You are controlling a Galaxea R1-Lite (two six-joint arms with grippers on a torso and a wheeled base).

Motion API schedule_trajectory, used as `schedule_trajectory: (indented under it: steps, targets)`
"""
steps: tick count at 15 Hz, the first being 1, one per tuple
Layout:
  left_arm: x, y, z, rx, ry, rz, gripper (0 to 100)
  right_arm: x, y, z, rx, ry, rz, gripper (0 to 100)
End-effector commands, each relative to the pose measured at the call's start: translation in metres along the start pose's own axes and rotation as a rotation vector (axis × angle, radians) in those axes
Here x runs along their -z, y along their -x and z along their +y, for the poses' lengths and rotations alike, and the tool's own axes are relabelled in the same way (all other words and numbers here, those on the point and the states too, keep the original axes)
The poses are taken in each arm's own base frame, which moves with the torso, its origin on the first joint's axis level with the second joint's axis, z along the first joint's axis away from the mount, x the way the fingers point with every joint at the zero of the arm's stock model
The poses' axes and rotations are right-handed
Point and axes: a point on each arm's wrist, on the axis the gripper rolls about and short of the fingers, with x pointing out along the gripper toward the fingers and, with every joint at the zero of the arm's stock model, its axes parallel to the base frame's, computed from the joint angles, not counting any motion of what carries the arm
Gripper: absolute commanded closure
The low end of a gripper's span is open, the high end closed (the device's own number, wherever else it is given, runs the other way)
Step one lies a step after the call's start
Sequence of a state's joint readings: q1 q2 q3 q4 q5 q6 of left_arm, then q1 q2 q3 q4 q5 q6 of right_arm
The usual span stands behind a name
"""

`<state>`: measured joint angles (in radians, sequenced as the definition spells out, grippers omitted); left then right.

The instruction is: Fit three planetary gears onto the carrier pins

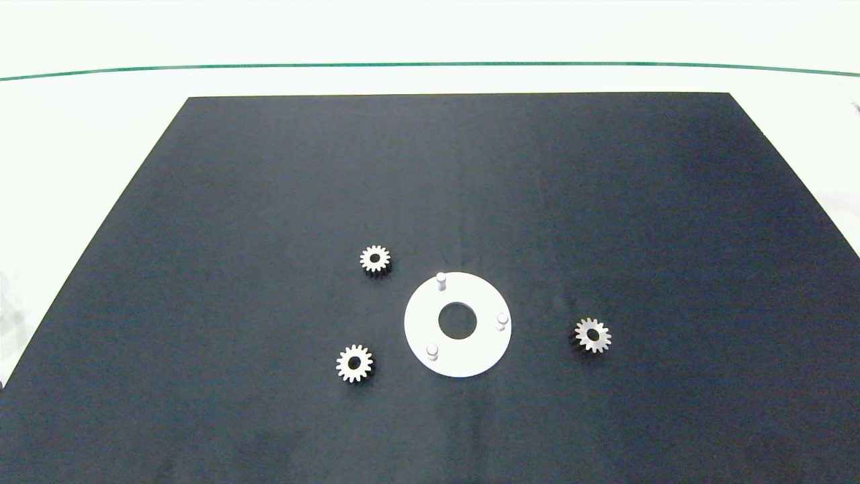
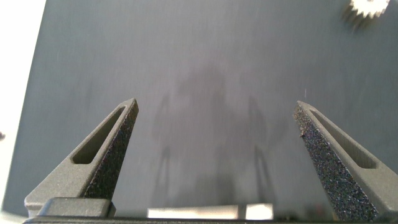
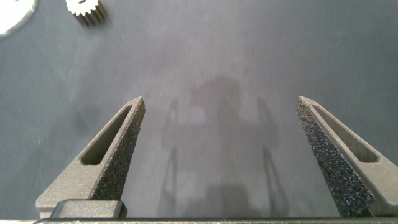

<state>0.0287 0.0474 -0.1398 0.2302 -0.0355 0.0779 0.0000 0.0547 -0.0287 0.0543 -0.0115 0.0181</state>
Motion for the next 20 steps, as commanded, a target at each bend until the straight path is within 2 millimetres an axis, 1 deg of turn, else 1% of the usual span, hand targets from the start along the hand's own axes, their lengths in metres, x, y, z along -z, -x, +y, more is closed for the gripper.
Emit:
schedule_trajectory:
  steps: [1, 2, 4, 6, 7, 9, 11, 13, 14, 16, 18, 20]
  targets:
    - [-0.048, 0.025, 0.002, -0.008, -0.034, 0.127, 0, -0.023, 0.009, 0.0, -0.011, 0.004, 0.047, 0]
    - [-0.059, 0.023, 0.003, -0.006, -0.051, 0.149, 0, -0.032, 0.011, 0.001, -0.027, 0.005, 0.06, 0]
    - [-0.079, 0.013, 0.005, -0.005, -0.063, 0.195, 0, -0.049, 0.008, 0.001, -0.05, 0.023, 0.084, 0]
    - [-0.107, 0.002, 0.008, 0.002, -0.123, 0.225, 0, -0.067, -0.003, 0.001, -0.082, 0.068, 0.141, 0]
    - [-0.13, -0.013, 0.011, 0.011, -0.141, 0.258, 0, -0.08, -0.012, 0.002, -0.116, 0.098, 0.176, 0]
    - [-0.168, -0.045, 0.016, 0.026, -0.159, 0.304, 0, -0.108, -0.031, 0.006, -0.168, 0.121, 0.222, 0]
    - [-0.191, -0.07, 0.019, 0.046, -0.272, 0.332, 0, -0.133, -0.053, 0.011, -0.196, 0.132, 0.26, 0]
    - [-0.204, -0.087, 0.021, 0.048, -0.269, 0.349, 0, -0.147, -0.076, 0.017, -0.229, 0.157, 0.31, 0]
    - [-0.202, -0.095, 0.023, 0.048, -0.26, 0.403, 0, -0.153, -0.09, 0.021, -0.235, 0.178, 0.338, 0]
    - [-0.203, -0.119, 0.027, 0.044, -0.239, 0.497, 0, -0.159, -0.118, 0.028, -0.268, 0.214, 0.399, 0]
    - [-0.205, -0.126, 0.028, 0.037, -0.214, 0.51, 0, -0.164, -0.146, 0.039, -0.342, 0.29, 0.439, 0]
    - [-0.212, -0.128, 0.029, 0.018, -0.159, 0.49, 0, -0.16, -0.166, 0.057, -0.43, 0.367, 0.488, 0]
